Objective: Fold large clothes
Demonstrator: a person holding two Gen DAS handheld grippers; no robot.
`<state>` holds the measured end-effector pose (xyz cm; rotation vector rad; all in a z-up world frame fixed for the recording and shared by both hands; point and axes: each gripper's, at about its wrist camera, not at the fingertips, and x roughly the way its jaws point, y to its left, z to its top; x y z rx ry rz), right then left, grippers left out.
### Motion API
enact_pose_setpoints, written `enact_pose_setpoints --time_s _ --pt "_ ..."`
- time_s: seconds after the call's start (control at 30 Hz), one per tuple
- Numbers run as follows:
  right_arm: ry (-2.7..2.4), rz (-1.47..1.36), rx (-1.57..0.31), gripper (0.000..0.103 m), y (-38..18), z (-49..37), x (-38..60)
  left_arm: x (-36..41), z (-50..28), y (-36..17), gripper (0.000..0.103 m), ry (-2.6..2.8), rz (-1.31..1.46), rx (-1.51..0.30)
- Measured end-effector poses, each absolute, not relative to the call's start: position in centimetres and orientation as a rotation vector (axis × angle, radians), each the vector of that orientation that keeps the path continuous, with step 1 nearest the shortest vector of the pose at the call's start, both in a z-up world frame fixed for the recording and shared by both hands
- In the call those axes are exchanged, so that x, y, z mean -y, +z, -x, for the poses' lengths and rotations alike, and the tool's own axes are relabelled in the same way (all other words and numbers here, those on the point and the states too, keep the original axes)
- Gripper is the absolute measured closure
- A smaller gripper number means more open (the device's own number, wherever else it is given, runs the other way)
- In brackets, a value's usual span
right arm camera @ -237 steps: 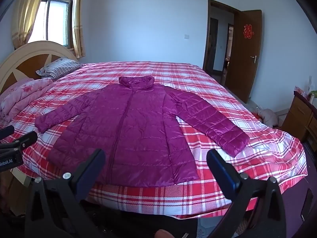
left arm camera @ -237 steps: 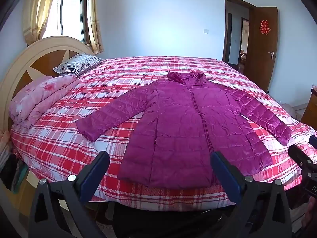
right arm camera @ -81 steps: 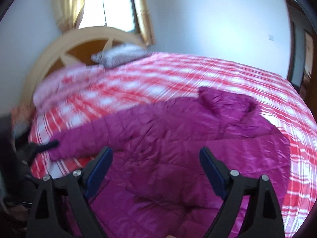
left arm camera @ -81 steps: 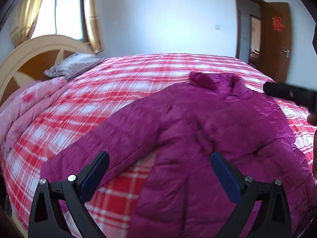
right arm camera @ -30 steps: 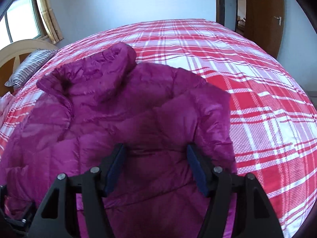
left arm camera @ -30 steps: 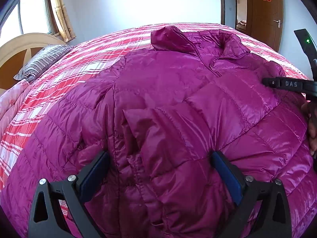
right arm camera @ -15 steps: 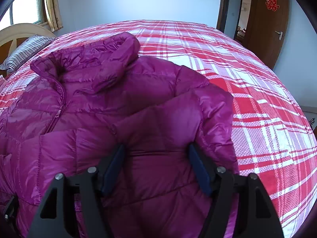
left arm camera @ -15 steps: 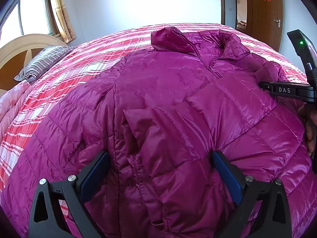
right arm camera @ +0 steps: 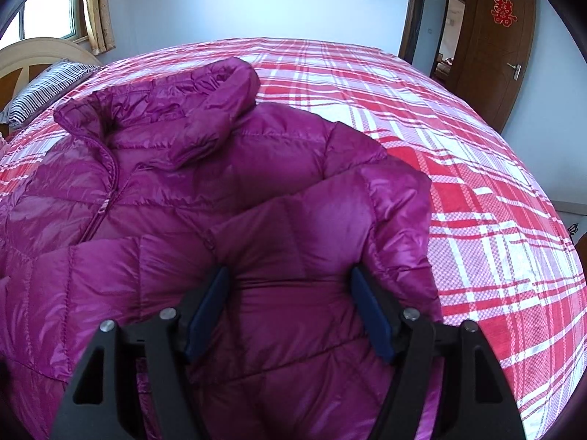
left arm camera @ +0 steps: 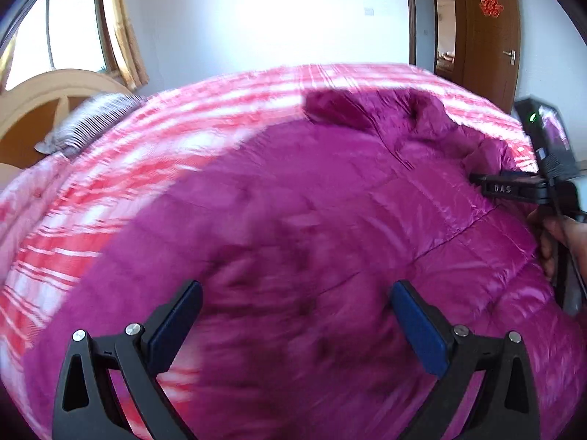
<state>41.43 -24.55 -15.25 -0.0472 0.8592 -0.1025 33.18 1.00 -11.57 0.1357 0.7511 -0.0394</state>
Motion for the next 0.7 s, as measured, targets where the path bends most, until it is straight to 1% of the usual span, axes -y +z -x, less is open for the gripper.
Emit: enact_pose_setpoints --time_s 0.1,0.2,0.33,0.43,0.53,0.63,0.67,0.7 --pt "-0.105 0.052 -0.858 0.03 -15.3 -41.4 24.6 -5.2 -31.2 -10.3 0.001 0.026 -0.162 -0.729" --pt "-0.106 0.052 -0.857 0.03 -15.3 -41.4 24.6 -11.6 -29.2 -9.8 0.001 0.149 -0.159 -0.735" --pt "-0.108 0.058 -0.855 0.03 -15.3 -41.4 24.5 -20.2 -26.6 -10.8 0.001 0.32 -0.117 -0.778" --pt "-0.112 0.059 -0.849 0.03 -15.3 -41.4 24.4 -25.6 -24.9 -12.3 0.001 0.373 0.016 -0.832" --pt "-0.114 0.063 -0.848 0.03 -15.3 -41.5 24.3 -27.6 -24.1 -13.7 0.001 0.352 0.136 -0.853" --pt "-0.117 0.068 -0.846 0.03 -15.4 -41.5 24.1 -27.7 -24.1 -14.7 0.002 0.32 0.199 -0.848" --pt "-0.118 0.069 -0.845 0.03 -15.4 -41.4 24.1 -27.5 -24.6 -15.0 0.009 0.313 0.204 -0.852" --pt "-0.119 0.07 -0.844 0.03 -15.4 -41.4 24.0 -27.0 -25.0 -15.3 0.03 0.308 0.203 -0.858"
